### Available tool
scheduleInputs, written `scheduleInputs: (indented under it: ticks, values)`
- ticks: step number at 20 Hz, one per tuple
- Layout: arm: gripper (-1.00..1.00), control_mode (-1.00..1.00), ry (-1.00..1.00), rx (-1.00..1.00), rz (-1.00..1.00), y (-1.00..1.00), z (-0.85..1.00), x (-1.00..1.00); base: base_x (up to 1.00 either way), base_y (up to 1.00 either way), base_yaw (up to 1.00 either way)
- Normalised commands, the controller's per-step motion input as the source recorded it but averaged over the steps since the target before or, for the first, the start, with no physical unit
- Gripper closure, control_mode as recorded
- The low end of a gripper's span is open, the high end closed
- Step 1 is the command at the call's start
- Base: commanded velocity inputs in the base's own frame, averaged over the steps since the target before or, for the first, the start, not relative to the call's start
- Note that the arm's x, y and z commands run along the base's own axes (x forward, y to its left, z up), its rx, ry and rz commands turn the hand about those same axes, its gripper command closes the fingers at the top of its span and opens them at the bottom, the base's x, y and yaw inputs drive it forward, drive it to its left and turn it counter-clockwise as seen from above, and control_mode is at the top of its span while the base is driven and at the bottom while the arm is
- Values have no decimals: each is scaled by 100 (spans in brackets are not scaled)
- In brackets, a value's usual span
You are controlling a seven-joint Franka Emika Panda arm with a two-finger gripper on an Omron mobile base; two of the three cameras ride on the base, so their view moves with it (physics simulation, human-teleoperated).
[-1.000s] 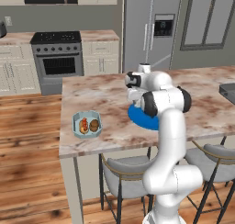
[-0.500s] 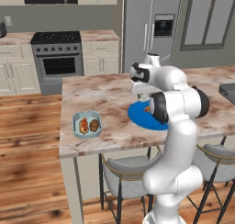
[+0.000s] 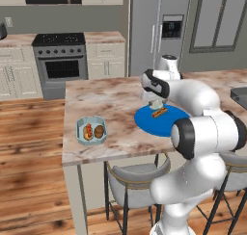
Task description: Place one cooked food and one vegetable from the large plate to each tupperware container.
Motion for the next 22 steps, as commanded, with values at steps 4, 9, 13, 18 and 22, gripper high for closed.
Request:
scheduleInputs:
  ticks: [4, 9, 13, 18, 22]
  values:
    - [100, -100, 1, -2, 0, 0, 2, 0, 0, 0, 0]
    - [100, -100, 0, 0, 0, 0, 0, 0, 0, 0, 0]
    - [100, 100, 0, 0, 0, 0, 0, 0, 0, 0, 0]
    - [100, 100, 0, 0, 0, 0, 0, 0, 0, -51, 0]
    - [100, 100, 0, 0, 0, 0, 0, 0, -2, -100, 0]
